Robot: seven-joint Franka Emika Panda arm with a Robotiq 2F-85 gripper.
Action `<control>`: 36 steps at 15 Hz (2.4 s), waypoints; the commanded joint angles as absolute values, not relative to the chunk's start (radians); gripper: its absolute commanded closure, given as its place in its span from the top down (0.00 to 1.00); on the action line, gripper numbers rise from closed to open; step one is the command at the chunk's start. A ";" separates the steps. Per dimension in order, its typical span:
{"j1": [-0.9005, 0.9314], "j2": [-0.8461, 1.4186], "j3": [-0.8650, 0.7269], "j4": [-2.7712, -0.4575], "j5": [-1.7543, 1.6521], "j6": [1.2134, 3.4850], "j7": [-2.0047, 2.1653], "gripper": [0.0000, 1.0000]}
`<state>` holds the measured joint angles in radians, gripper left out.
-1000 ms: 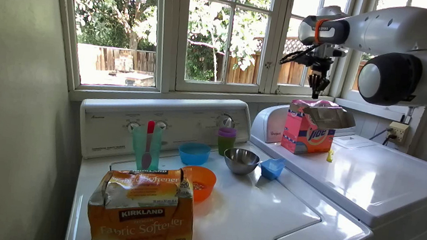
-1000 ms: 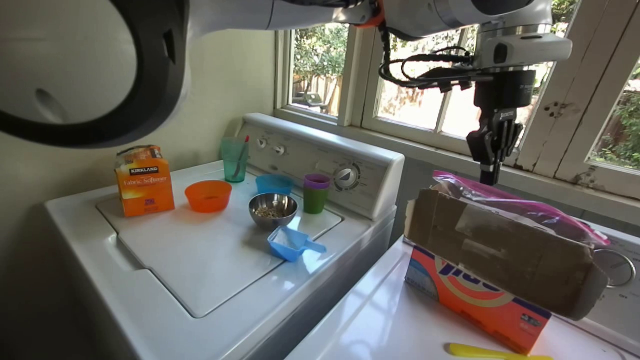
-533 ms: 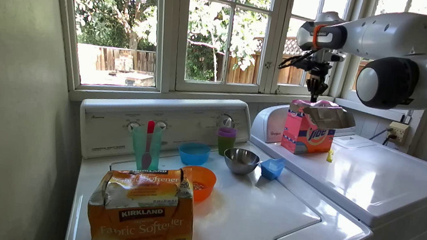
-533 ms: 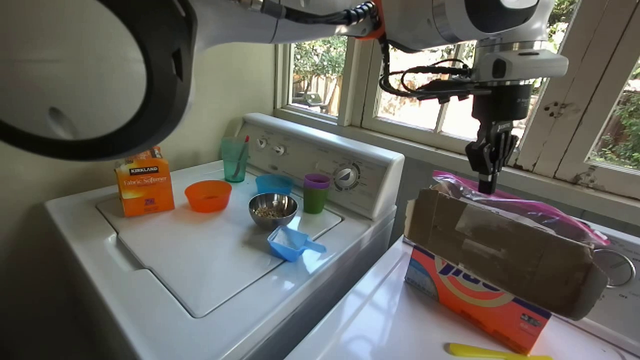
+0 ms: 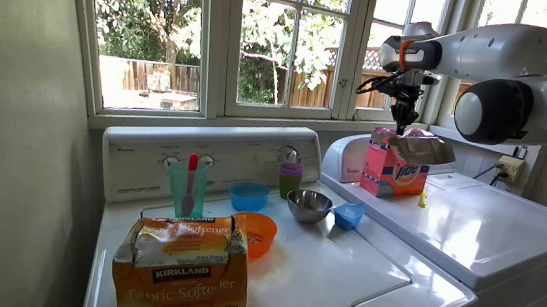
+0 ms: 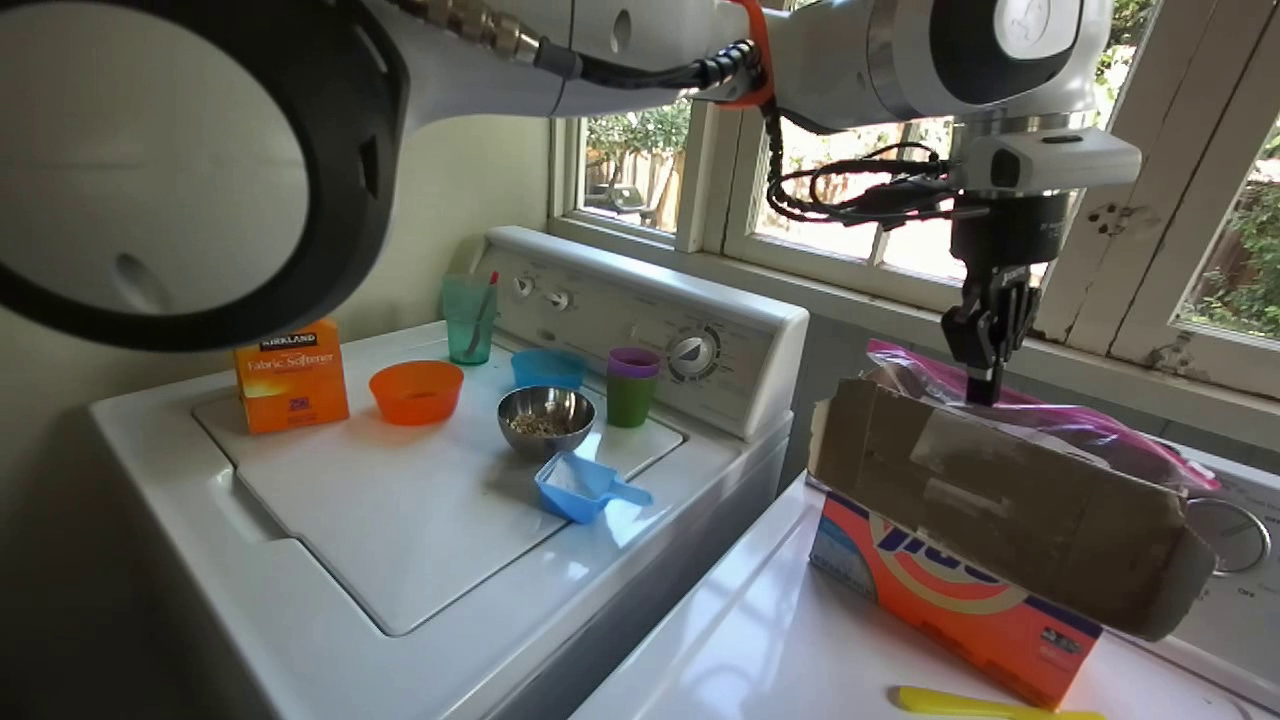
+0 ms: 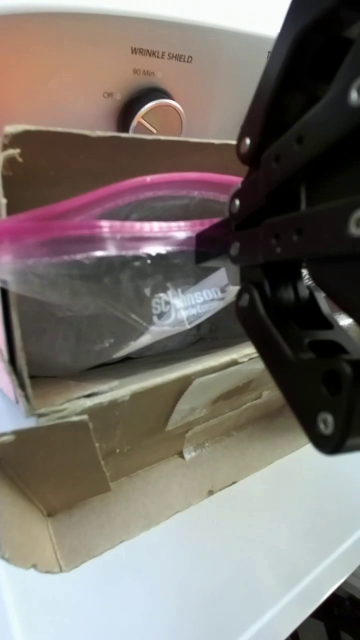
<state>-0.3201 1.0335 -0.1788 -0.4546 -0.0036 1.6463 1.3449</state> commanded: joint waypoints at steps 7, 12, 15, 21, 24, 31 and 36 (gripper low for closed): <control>-0.323 0.999 -0.146 -0.467 0.017 1.646 1.343 0.00; -0.323 1.035 -0.153 -0.449 0.002 1.661 1.325 0.00; -0.318 1.061 -0.163 -0.435 -0.016 1.701 1.295 0.00; -0.313 1.077 -0.183 -0.447 -0.041 1.714 1.292 0.00; -0.314 1.093 -0.206 -0.446 -0.061 1.704 1.309 0.00; -0.335 1.038 -0.129 -0.454 0.013 1.715 1.183 0.00; -0.347 0.972 -0.067 -0.472 0.094 1.606 1.113 0.00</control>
